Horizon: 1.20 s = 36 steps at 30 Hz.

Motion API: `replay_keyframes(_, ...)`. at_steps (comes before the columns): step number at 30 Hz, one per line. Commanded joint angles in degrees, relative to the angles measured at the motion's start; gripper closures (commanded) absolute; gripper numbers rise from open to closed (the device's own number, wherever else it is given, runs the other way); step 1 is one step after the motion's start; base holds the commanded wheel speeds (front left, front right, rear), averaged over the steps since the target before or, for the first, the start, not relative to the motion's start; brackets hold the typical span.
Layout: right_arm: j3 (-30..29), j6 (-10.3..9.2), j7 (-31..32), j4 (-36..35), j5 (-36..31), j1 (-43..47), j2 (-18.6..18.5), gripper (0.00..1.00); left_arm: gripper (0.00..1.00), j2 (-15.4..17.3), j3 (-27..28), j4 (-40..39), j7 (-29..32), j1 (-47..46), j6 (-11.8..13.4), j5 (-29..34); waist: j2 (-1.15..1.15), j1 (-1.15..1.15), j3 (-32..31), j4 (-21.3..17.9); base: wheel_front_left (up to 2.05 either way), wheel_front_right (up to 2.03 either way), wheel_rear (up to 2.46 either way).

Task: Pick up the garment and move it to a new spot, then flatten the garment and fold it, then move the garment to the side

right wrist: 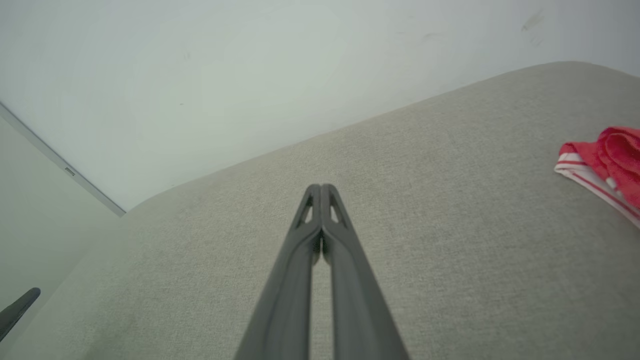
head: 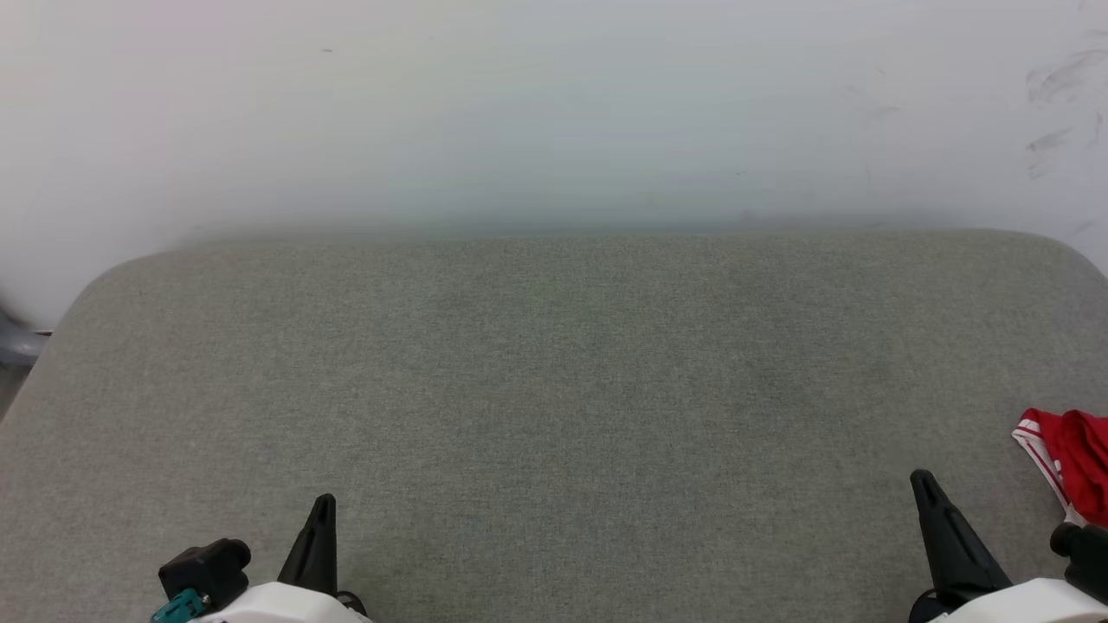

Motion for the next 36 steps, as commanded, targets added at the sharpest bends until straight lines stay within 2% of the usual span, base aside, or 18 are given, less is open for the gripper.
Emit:
replay_keyframes(1, 0.09, -0.01, -0.28, -0.3, 1.97, -1.72, -0.57, 1.0, 1.0, 0.08, 0.58, -0.87, 0.3, -1.73, -0.37, -1.6, 0.0, 0.0, 0.02, 0.0, 0.0, 0.0, 0.0)
replay_keyframes(16, 0.49, -0.01, -0.33, 3.81, 15.89, -4.85, -0.97, 1.0, 1.0, -0.75, 2.46, -0.84, 3.62, -3.26, -1.34, -14.46, 0.0, 0.0, 0.41, 0.01, 0.0, 0.0, 0.0)
replay_keyframes(36, 0.66, -0.01, -0.09, 8.41, 31.06, -8.36, -1.19, 1.0, 1.0, -1.64, 4.59, -0.75, 7.4, -4.98, -2.48, -28.68, 0.0, 0.0, 0.94, 0.01, 0.0, 0.0, 0.0)
